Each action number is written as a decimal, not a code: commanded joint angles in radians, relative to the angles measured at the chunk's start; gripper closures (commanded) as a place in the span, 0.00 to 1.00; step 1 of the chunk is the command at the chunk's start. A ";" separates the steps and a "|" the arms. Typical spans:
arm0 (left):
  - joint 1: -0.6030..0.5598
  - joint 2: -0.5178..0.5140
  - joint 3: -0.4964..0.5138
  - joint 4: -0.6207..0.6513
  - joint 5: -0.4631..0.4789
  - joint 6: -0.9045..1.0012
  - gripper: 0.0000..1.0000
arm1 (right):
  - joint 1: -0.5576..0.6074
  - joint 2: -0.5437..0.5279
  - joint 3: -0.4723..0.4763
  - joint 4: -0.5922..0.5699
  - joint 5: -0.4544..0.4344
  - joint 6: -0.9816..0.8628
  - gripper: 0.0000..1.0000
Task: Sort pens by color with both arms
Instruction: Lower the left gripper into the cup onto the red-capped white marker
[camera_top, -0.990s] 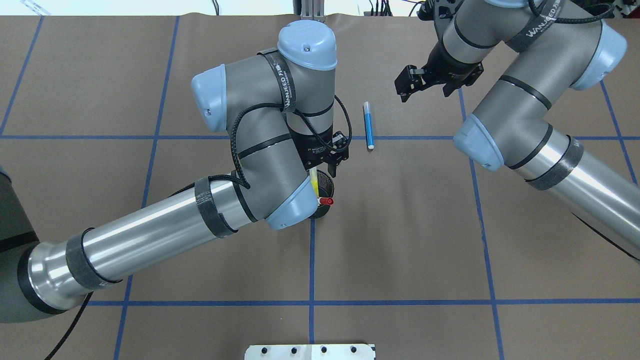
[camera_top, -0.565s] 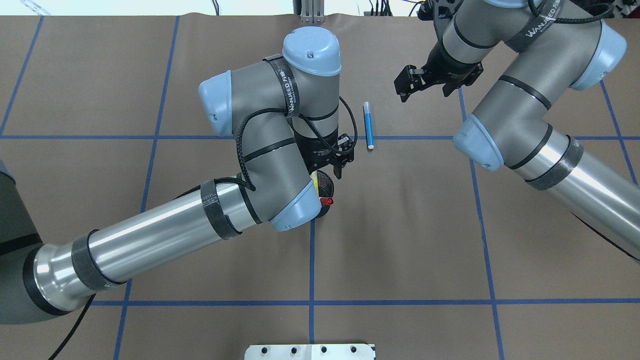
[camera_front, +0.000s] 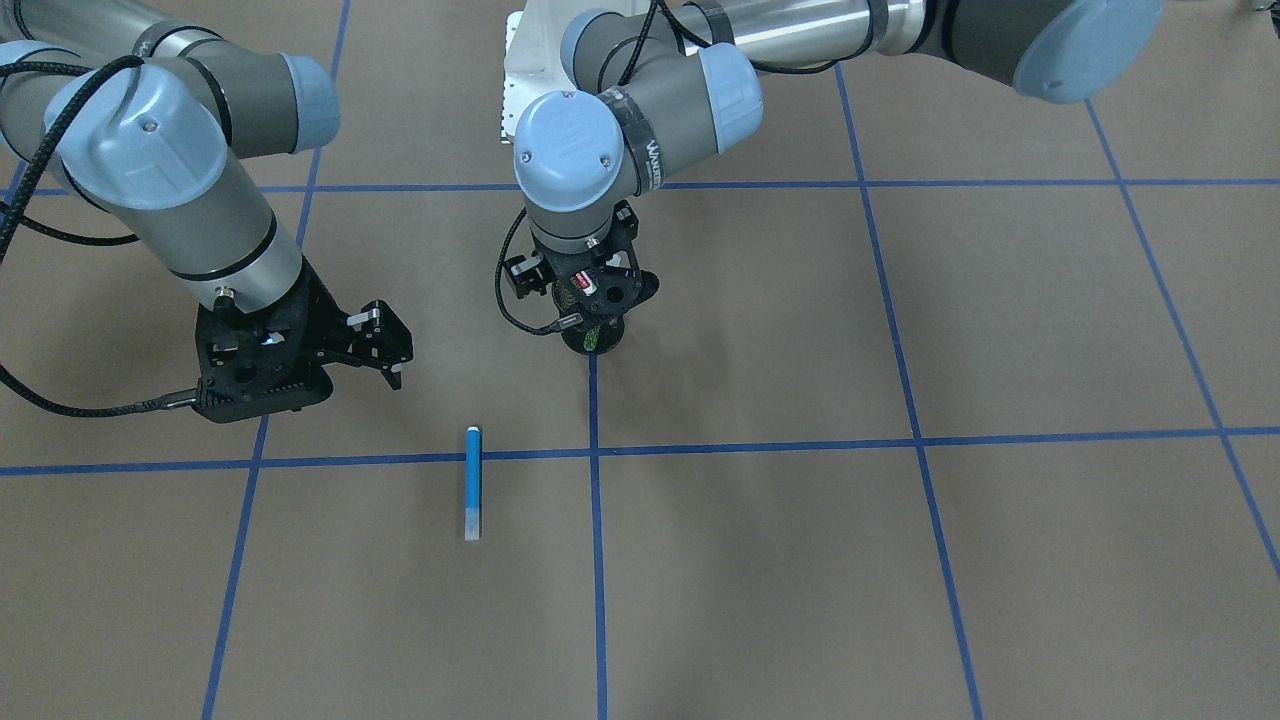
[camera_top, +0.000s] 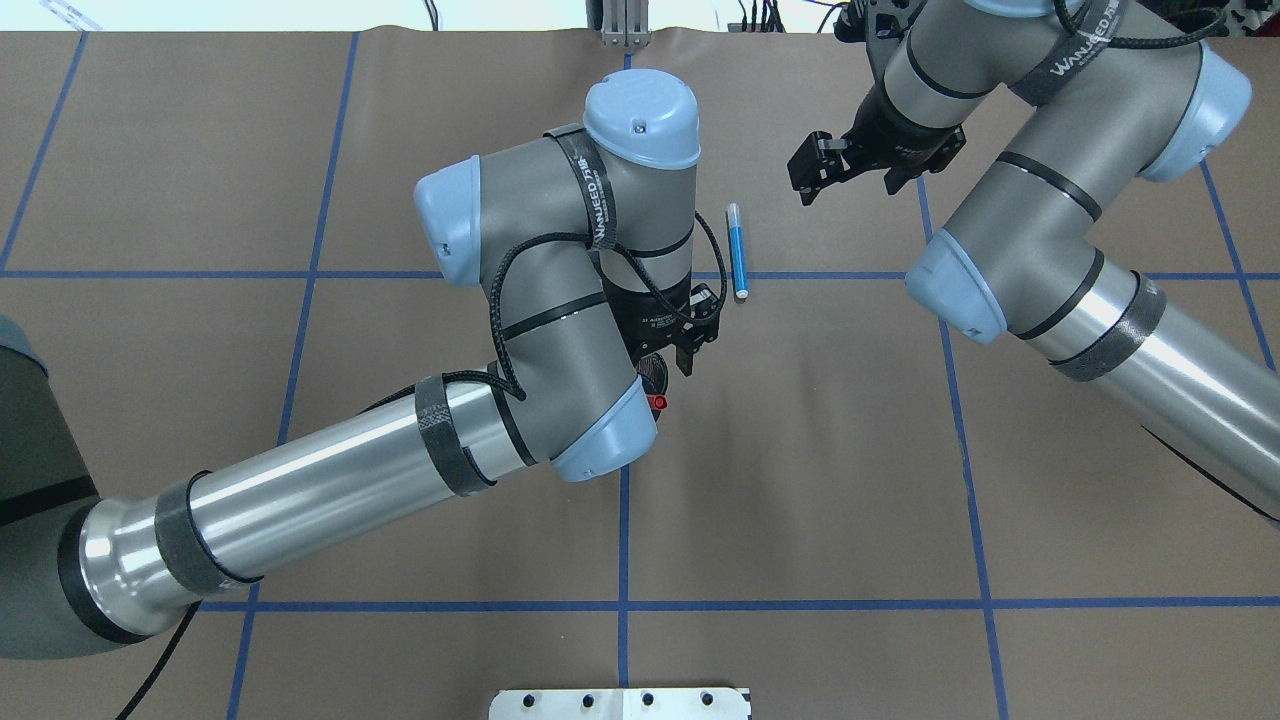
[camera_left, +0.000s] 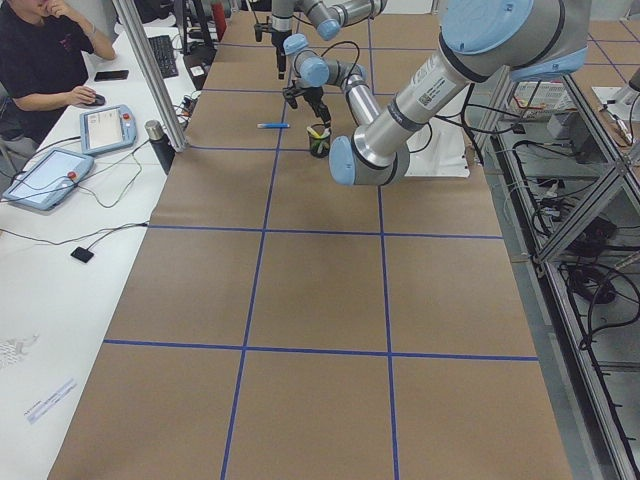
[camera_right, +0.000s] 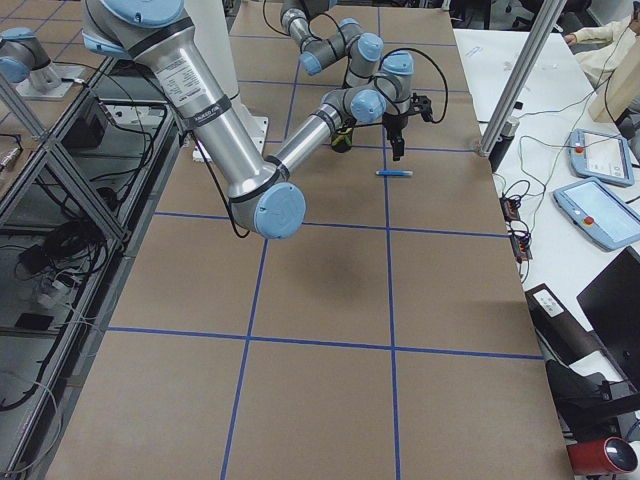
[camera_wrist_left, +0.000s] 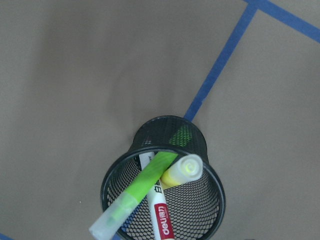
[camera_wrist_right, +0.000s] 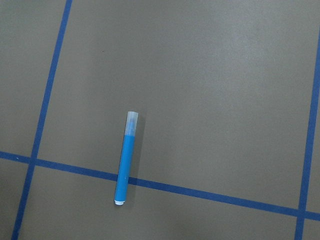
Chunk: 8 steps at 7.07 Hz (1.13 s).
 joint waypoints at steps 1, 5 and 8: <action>0.015 -0.004 0.002 0.000 0.001 -0.018 0.26 | 0.000 0.000 0.000 0.001 0.001 0.000 0.01; 0.015 0.005 -0.003 0.008 0.001 -0.018 0.34 | -0.003 0.000 0.000 0.002 0.000 0.000 0.01; 0.014 0.008 -0.005 0.014 0.002 -0.016 0.40 | -0.006 0.000 -0.002 0.002 -0.002 0.002 0.01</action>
